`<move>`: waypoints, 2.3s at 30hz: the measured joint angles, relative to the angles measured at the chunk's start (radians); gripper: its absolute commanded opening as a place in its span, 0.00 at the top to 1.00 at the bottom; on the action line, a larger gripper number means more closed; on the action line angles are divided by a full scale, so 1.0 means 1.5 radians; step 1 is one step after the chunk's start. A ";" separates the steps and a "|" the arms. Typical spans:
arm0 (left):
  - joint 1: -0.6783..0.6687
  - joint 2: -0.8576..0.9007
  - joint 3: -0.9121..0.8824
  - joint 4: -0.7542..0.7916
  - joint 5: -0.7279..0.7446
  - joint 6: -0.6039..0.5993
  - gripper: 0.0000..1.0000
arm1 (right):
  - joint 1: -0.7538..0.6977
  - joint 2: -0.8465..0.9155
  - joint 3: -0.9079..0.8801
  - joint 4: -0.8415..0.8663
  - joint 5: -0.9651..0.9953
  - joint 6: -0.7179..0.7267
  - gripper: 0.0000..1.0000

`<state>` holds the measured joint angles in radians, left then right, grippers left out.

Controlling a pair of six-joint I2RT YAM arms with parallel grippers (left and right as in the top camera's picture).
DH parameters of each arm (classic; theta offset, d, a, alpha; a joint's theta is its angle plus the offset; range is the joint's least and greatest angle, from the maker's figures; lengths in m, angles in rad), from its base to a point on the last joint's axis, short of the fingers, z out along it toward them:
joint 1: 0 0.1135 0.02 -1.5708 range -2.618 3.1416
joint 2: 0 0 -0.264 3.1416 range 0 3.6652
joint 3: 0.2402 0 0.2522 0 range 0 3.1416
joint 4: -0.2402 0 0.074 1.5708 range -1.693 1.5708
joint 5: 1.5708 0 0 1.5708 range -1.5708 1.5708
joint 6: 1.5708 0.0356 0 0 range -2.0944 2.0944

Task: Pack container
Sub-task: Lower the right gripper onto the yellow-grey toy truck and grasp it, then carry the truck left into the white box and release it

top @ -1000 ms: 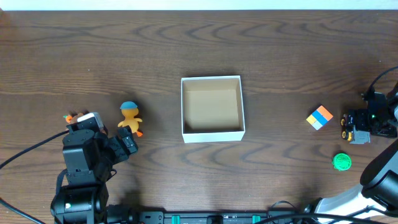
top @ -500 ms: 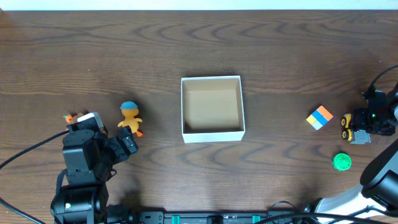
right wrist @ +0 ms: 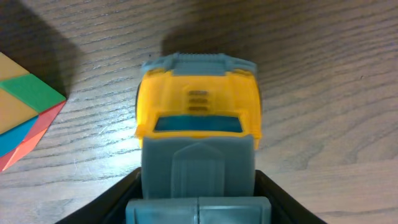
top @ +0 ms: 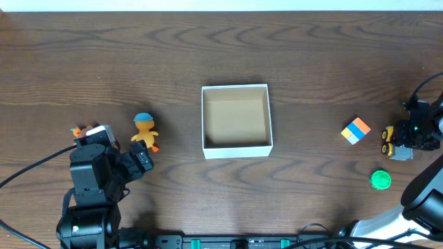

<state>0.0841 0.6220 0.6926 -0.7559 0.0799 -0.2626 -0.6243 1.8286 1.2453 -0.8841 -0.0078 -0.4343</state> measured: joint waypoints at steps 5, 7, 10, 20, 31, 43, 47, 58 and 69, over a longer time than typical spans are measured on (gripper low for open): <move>0.000 0.000 0.000 0.000 0.000 0.000 0.02 | 0.000 0.000 0.000 0.000 0.000 0.000 0.53; 0.000 0.000 0.000 0.000 0.000 0.000 0.02 | 0.000 0.000 0.000 0.001 0.000 0.000 0.53; 0.000 0.000 0.000 0.000 0.000 0.000 0.02 | 0.000 0.000 0.000 0.002 0.000 0.001 0.55; 0.000 0.000 0.000 0.000 0.000 0.000 0.02 | 0.000 0.000 0.000 0.007 0.000 0.008 0.82; 0.000 0.000 0.000 0.000 0.000 0.000 0.02 | 0.007 -0.035 -0.001 0.034 0.000 0.084 0.99; 0.000 0.000 0.000 -0.002 0.000 0.000 0.02 | 0.299 -0.255 0.033 -0.012 -0.003 0.233 0.99; 0.000 0.000 0.000 -0.003 0.000 0.000 0.02 | 0.462 -0.332 0.049 -0.015 -0.001 0.352 0.99; 0.000 0.000 0.000 -0.003 0.000 0.000 0.02 | 0.796 -0.278 0.051 -0.014 0.023 0.567 0.99; 0.000 0.000 0.000 -0.017 0.000 0.000 0.02 | 0.828 -0.088 0.051 0.049 0.066 0.668 0.99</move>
<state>0.0841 0.6220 0.6926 -0.7818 0.0799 -0.2626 0.6178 1.6966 1.3212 -0.8108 0.0917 0.5671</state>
